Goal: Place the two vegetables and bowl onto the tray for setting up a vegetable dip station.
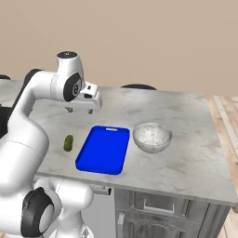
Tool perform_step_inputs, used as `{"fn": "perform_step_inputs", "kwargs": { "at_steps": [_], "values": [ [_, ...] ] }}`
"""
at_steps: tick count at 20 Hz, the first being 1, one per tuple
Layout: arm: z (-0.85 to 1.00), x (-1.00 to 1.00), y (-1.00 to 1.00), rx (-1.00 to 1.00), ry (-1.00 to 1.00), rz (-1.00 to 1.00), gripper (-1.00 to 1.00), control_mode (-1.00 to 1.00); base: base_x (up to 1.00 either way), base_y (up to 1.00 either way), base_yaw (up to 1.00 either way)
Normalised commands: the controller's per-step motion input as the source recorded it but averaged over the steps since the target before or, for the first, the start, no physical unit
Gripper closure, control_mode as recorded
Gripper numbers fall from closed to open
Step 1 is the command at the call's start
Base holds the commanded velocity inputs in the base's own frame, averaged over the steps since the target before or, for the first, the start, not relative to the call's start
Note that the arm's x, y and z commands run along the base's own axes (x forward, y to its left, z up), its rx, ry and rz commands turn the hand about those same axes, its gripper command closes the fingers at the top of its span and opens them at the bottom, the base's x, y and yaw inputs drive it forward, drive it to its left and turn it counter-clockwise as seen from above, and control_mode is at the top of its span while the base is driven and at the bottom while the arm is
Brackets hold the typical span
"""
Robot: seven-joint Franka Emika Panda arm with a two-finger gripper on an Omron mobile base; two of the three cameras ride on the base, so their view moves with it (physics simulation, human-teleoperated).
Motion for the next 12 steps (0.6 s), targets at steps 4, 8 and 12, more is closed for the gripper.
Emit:
{"fn": "perform_step_inputs", "kwargs": {
  "at_steps": [4, 8, 12],
  "values": [
    [-0.01, 0.0, -0.24, 0.06, 0.0, 0.0, -1.0, -1.0, 0.0, 0.0, 0.0],
    [-0.08, 0.0, -0.26, 0.06, 0.01, 0.0, -1.0, -1.0, 0.0, 0.0, 0.0],
    [-0.09, -0.05, -0.24, 0.02, 0.0, 0.0, -1.0, -1.0, 0.0, 0.0, 0.0]
  ]
}}
